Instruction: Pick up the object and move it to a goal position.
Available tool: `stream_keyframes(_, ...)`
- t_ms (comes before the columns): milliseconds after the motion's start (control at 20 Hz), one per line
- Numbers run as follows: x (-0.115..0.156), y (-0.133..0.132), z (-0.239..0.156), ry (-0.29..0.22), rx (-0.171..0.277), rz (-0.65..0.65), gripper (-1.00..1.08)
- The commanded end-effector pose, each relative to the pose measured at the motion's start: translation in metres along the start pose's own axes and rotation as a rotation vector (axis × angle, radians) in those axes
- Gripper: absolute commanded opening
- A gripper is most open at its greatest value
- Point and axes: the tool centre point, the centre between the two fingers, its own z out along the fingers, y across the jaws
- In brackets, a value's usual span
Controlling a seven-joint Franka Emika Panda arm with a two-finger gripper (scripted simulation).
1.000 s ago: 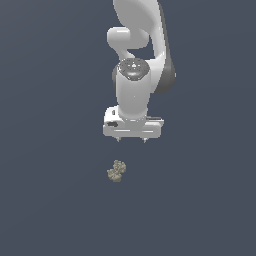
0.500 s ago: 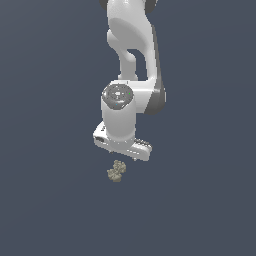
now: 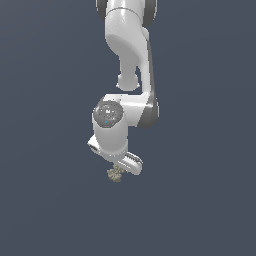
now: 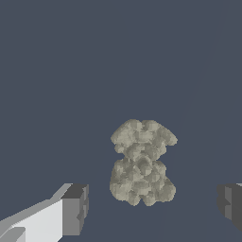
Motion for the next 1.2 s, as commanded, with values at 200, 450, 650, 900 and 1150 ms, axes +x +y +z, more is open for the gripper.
stream_keyframes(200, 0.004, 0.001, 0.004, 0.001, -0.001, 0.024, 1.0)
stream_keyframes(450, 0.004, 0.001, 0.014, 0.001, -0.001, 0.025, 1.0)
stream_keyframes(650, 0.004, 0.002, 0.036, 0.001, -0.001, 0.028, 1.0)
stream_keyframes(900, 0.004, 0.002, 0.055, 0.001, -0.001, 0.03, 1.0)
stream_keyframes(1150, 0.005, 0.001, 0.055, 0.001, -0.001, 0.03, 1.0)
